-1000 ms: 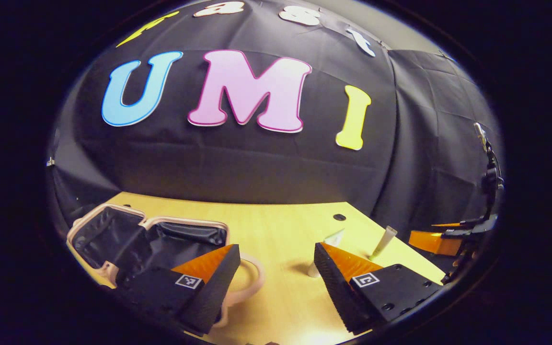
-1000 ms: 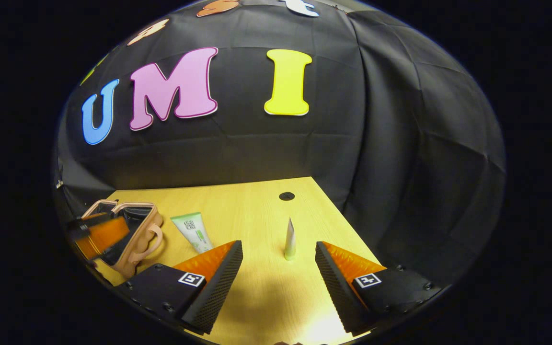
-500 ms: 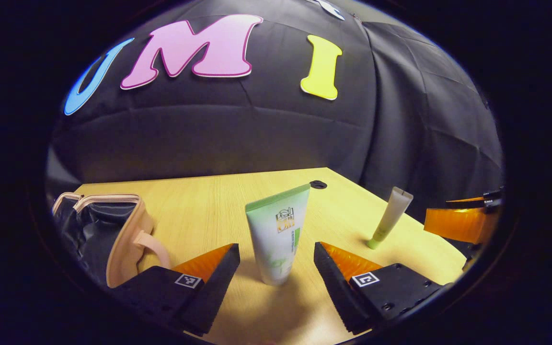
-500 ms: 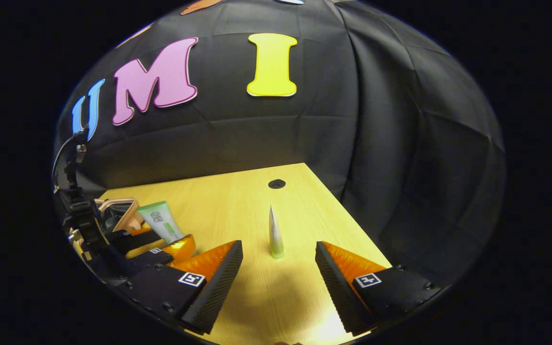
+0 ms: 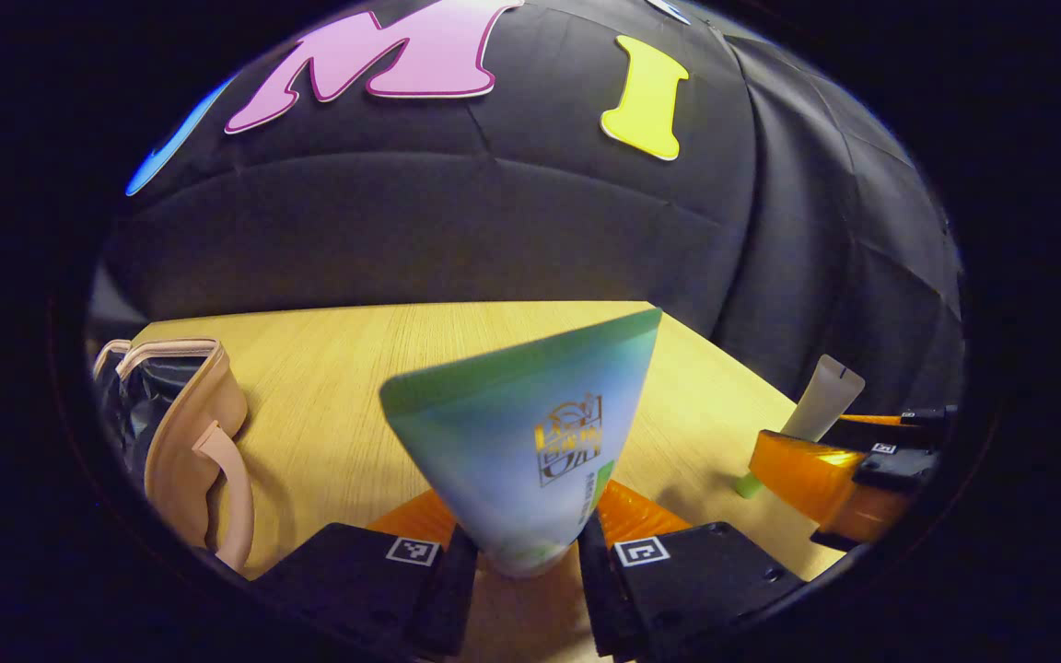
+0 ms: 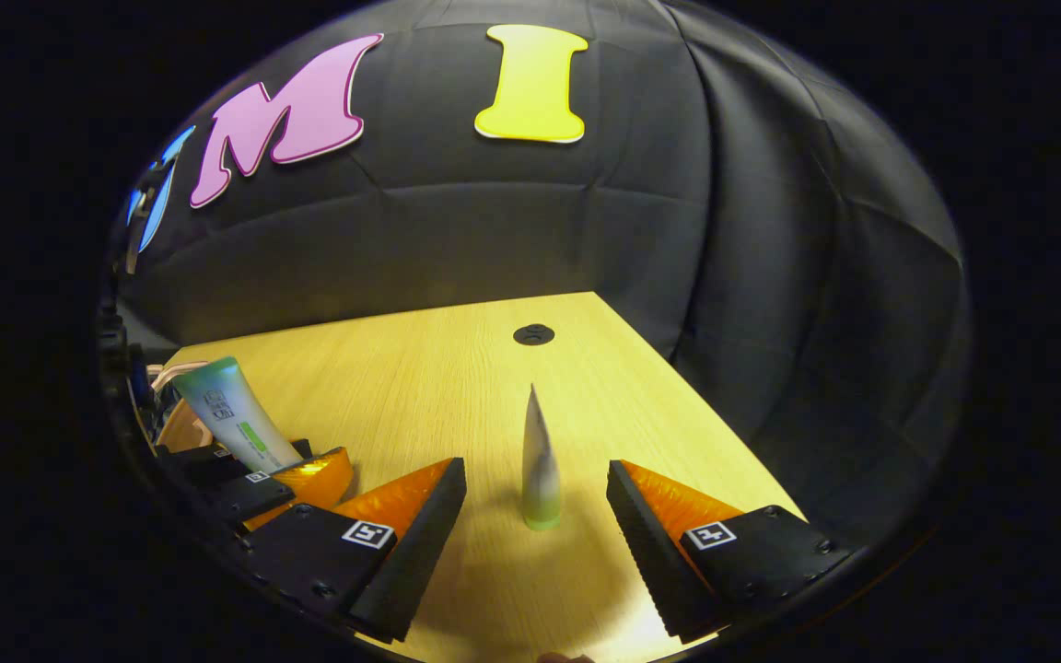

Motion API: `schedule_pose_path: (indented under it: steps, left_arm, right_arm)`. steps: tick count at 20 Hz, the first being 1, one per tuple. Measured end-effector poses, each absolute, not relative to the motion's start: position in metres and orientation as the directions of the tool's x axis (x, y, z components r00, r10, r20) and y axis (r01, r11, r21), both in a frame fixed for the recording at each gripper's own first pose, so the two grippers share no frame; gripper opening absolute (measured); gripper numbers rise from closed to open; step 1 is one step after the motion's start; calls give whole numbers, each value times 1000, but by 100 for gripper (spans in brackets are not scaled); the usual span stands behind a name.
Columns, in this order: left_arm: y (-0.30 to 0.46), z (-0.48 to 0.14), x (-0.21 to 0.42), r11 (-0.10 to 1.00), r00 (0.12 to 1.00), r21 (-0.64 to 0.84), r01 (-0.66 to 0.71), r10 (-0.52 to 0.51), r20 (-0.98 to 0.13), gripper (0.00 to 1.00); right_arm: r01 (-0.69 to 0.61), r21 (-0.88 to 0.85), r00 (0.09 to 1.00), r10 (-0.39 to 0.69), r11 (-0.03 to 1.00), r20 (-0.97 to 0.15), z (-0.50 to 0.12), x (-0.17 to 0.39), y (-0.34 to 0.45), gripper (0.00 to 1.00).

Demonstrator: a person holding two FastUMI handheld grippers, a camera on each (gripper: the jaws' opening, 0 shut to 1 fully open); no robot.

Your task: First open the suitcase, pack the skin care products into it, and then close the suitcase.

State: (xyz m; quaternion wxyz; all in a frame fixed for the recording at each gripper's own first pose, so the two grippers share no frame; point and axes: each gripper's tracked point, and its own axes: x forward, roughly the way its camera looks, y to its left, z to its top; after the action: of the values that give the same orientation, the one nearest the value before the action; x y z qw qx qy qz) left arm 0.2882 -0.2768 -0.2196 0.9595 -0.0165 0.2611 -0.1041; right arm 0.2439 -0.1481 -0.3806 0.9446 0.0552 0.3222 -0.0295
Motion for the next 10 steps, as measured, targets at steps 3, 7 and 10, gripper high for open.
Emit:
schedule_pose_path:
  steps: [3,7,10]
  left_arm:
    - [-270,-221,287,978,843,-83,193,-209,-496,47]
    - [-254,-220,269,979,843,-82,185,-201,-499,47]
    - [-246,-218,257,980,844,-66,187,-195,-500,47]
  right_arm:
    - [140,103,790,-49,985,-612,-392,257,-152,99]
    - [162,97,797,-72,982,-600,-402,272,-160,96]
    - [160,62,784,-89,985,-614,-415,273,-163,78]
